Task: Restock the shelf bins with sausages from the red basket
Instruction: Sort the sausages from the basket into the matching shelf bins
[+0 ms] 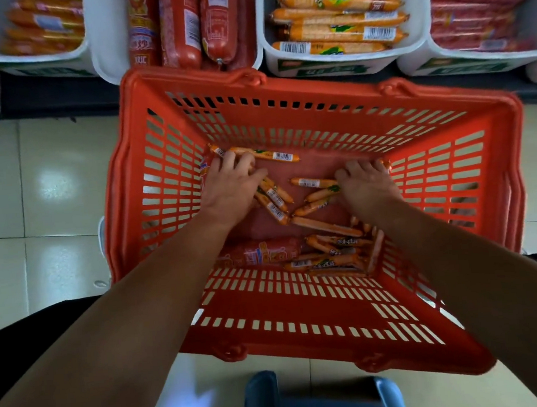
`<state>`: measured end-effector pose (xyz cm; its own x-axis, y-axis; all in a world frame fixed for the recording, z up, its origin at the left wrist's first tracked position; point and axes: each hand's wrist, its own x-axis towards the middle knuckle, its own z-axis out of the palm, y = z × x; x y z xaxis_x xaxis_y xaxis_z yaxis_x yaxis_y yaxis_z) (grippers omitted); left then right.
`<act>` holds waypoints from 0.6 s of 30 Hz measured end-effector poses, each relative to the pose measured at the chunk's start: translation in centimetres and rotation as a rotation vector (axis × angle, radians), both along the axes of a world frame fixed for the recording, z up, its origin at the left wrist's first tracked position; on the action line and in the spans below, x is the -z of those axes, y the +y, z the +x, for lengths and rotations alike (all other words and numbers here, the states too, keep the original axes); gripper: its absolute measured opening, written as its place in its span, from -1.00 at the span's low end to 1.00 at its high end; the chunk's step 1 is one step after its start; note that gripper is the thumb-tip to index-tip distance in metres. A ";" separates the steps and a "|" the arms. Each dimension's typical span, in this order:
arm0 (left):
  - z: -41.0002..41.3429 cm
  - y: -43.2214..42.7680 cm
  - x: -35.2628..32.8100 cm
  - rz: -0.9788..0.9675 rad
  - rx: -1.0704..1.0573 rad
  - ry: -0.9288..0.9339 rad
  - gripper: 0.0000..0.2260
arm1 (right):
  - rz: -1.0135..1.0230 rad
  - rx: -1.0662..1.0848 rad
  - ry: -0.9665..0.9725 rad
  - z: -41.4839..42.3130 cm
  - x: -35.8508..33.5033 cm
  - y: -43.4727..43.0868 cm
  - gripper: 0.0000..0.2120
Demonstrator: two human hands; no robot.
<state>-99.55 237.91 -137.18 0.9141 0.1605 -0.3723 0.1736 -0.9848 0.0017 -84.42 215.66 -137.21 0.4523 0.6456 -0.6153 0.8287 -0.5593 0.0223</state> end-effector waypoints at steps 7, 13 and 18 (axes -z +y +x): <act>-0.8 -0.3 1.2 0.042 0.022 0.008 -0.40 | 0.002 0.031 0.128 -0.1 -0.2 0.1 -0.26; -0.8 -0.5 0.8 -0.035 0.129 -0.019 -0.62 | 0.040 -0.029 0.182 -2.1 0.1 1.6 -0.29; -0.2 0.2 1.0 -0.073 0.172 -0.012 -0.62 | 0.022 -0.038 0.216 -2.6 0.2 2.0 -0.41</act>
